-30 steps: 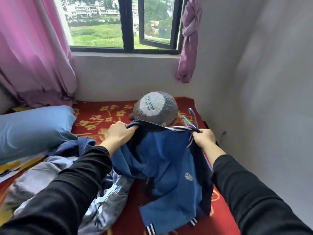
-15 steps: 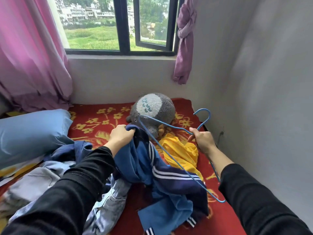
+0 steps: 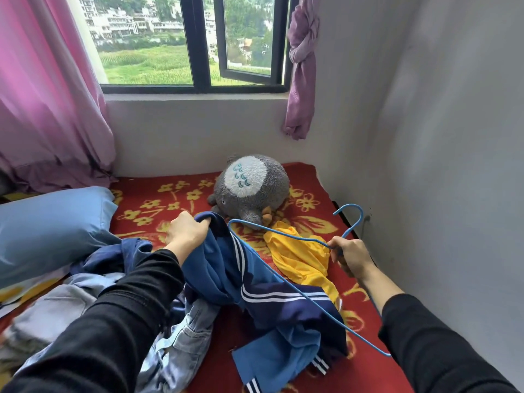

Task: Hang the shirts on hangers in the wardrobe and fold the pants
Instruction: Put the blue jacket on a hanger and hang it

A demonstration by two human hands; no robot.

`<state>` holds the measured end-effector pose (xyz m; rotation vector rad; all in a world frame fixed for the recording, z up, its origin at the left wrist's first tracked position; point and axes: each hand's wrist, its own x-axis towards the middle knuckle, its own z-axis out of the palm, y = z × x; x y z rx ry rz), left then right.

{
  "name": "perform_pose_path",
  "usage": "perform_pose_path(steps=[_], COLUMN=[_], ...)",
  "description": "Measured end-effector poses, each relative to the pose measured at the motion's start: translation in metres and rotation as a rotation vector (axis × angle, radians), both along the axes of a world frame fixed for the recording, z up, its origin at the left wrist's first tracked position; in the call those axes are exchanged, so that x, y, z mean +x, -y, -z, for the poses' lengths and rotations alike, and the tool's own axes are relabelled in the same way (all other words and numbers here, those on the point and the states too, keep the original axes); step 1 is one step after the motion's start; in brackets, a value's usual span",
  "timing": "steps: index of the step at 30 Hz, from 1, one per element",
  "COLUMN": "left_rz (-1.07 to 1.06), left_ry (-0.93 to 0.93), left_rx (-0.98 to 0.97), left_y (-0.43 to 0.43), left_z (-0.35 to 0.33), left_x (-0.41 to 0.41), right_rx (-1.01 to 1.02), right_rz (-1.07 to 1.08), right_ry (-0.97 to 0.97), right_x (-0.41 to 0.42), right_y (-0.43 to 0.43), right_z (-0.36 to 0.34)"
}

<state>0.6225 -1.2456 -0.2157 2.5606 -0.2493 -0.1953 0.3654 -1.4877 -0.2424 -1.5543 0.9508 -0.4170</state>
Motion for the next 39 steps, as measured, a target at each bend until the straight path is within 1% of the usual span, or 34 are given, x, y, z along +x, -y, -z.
perform_pose_path(steps=[3, 7, 10, 13, 15, 17, 19, 20, 22, 23, 24, 25, 27, 28, 29, 30, 31, 32, 35, 36, 37, 39], left_rz=[0.018, 0.012, 0.045, 0.148, 0.26, 0.395, 0.552, 0.639, 0.766, 0.806, 0.842, 0.85, 0.786, 0.788, 0.838, 0.891, 0.92, 0.919, 0.916, 0.944, 0.974, 1.01], left_ry=[0.004, -0.007, 0.0, 0.04, 0.048, 0.031, -0.037, -0.126, -0.404, -0.507, -0.495, -0.356, 0.137, 0.29, 0.333, 0.327, 0.314, 0.314, 0.361, 0.368, 0.369, 0.352], left_rx=[0.05, 0.048, 0.037, 0.009, -0.015, 0.002, 0.066, 0.107, 0.176, 0.195, 0.188, 0.159, 0.159, 0.235, 0.333, 0.434, 0.494, 0.502, 0.439, 0.435, 0.427, 0.407], left_y=[-0.005, -0.003, 0.0, 0.011, 0.022, 0.028, 0.022, 0.017, 0.004, -0.001, -0.004, -0.004, -0.001, 0.0, 0.003, 0.006, 0.007, 0.008, 0.005, 0.003, 0.001, -0.002], left_z=[-0.001, 0.0, -0.003, -0.007, -0.011, -0.017, -0.024, -0.028, -0.033, -0.033, -0.031, -0.027, -0.017, -0.013, -0.01, -0.006, -0.003, -0.001, 0.001, 0.001, 0.001, 0.0], left_x=[0.004, 0.001, -0.005, -0.023, -0.041, -0.056, -0.065, -0.067, -0.067, -0.066, -0.066, -0.065, -0.06, -0.059, -0.058, -0.059, -0.06, -0.061, -0.054, -0.052, -0.051, -0.051], right_rx=[-0.009, -0.041, -0.235, -0.367, -0.449, -0.506, -0.503, -0.473, -0.401, -0.377, -0.359, -0.347, -0.333, -0.336, -0.332, -0.319, -0.298, -0.241, 0.196, 0.263, 0.25, 0.07], right_rz=[-0.05, -0.11, -0.155, -0.139, -0.181, -0.208, -0.158, -0.119, -0.069, -0.063, -0.059, -0.059, -0.076, -0.094, -0.117, -0.149, -0.188, -0.239, -0.366, -0.377, -0.38, -0.426], right_ry=[-0.031, -0.028, -0.052, -0.115, -0.158, -0.209, -0.231, -0.198, -0.077, -0.014, 0.041, 0.083, 0.123, 0.13, 0.139, 0.145, 0.145, 0.152, 0.147, 0.116, 0.057, -0.106], right_x=[-0.004, 0.004, 0.016, 0.03, 0.044, 0.056, 0.061, 0.061, 0.057, 0.054, 0.05, 0.047, 0.04, 0.038, 0.036, 0.034, 0.033, 0.032, 0.027, 0.026, 0.026, 0.027], right_y=[-0.003, -0.015, -0.026, -0.047, -0.068, -0.085, -0.091, -0.091, -0.091, -0.093, -0.094, -0.094, -0.096, -0.098, -0.101, -0.103, -0.105, -0.106, -0.104, -0.101, -0.098, -0.093], right_z=[0.002, -0.001, -0.003, 0.003, 0.012, 0.021, 0.027, 0.029, 0.031, 0.029, 0.028, 0.027, 0.025, 0.024, 0.022, 0.019, 0.018, 0.017, 0.014, 0.015, 0.018, 0.024])
